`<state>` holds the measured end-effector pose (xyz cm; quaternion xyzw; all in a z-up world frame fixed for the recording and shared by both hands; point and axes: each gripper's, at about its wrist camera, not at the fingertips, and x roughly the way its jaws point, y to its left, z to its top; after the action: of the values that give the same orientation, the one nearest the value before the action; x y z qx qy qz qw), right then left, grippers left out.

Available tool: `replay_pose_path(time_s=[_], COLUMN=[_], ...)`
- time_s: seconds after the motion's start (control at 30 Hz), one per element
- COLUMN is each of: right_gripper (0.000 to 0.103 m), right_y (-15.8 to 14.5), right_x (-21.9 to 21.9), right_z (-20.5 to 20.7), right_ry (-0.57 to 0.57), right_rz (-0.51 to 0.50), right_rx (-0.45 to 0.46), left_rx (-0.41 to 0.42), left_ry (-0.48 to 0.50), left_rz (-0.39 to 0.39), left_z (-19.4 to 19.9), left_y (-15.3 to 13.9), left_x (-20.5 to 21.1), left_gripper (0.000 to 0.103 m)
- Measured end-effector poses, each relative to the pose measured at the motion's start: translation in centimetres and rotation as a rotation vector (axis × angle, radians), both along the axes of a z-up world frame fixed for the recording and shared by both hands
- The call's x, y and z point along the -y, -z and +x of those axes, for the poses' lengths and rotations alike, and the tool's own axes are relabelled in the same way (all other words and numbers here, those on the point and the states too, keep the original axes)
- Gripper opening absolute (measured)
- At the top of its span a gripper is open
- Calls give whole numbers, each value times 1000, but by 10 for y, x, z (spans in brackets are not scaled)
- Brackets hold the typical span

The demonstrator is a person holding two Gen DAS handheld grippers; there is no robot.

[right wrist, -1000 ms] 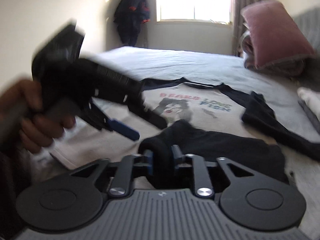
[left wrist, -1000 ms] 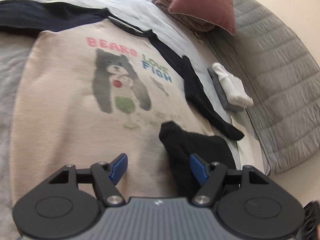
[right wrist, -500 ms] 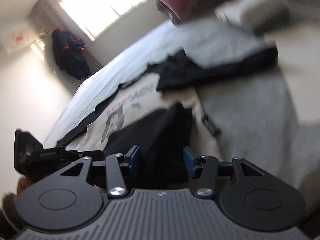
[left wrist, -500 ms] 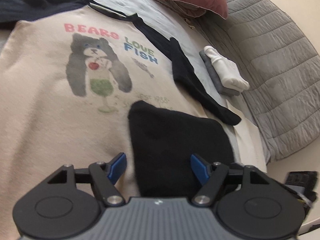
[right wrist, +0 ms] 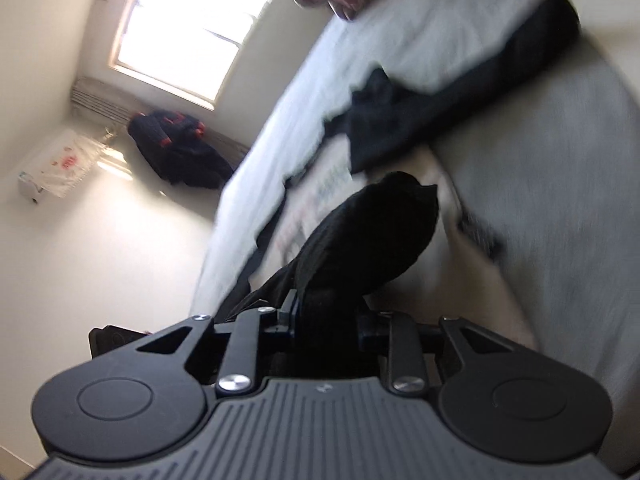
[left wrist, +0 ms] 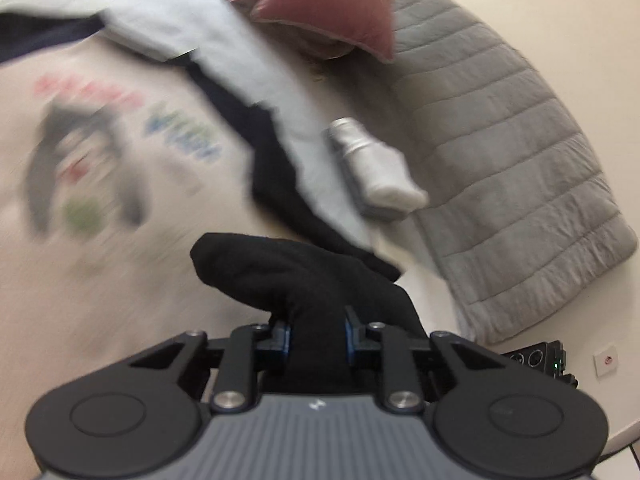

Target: Fold clothes

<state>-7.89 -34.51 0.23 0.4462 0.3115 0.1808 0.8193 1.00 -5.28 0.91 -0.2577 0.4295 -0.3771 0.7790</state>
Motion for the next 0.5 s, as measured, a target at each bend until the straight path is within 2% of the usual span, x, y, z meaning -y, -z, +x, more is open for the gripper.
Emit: replay_pose_path(time_s=[0.23,0.37,0.5], right_gripper=[29,29,29], right_y=[-68,-96,-105], right_x=[64,118,176], right_z=[34,73,125], right_ry=[93,118,111], right_rz=[-138,-224,-278], right_rx=[152,224,251], left_rx=[157,223,276], left_ry=[30,18,-20], left_rz=[1,-3,-26], left_z=[55,90,125], left_y=[-59,-68,-61], left_x=[89,152,215], left_gripper=[23,23,23])
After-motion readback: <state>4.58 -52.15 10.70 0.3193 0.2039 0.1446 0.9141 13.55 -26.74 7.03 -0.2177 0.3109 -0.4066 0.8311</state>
